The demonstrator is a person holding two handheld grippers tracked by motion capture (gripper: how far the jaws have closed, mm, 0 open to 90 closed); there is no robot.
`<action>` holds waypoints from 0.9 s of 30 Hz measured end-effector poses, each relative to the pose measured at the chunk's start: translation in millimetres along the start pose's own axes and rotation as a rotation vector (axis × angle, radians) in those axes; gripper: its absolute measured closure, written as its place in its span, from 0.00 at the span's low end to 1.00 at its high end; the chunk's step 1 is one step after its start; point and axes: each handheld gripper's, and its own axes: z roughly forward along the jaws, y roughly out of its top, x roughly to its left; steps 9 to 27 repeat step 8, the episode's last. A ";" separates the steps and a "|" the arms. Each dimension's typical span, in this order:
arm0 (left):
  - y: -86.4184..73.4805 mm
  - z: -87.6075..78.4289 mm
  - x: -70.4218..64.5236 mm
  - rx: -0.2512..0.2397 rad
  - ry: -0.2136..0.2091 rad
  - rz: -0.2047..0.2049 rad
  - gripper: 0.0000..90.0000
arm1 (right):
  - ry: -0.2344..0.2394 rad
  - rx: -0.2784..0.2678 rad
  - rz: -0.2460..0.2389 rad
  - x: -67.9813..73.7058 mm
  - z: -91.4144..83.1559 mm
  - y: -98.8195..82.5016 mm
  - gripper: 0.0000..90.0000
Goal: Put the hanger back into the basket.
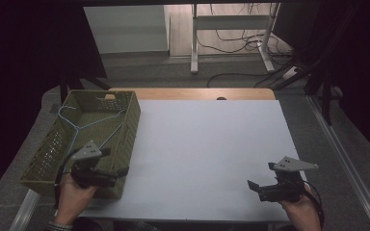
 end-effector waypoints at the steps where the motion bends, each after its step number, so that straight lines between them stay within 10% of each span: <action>1: -1.2 1.6 -2.0 0.020 0.019 0.018 0.03 | -0.003 0.004 -0.004 -0.1 0.8 -0.5 0.00; 27: -3.0 1.8 1.8 0.020 -0.026 -0.029 0.03 | -0.013 0.016 -0.021 -0.6 4.0 -2.7 0.00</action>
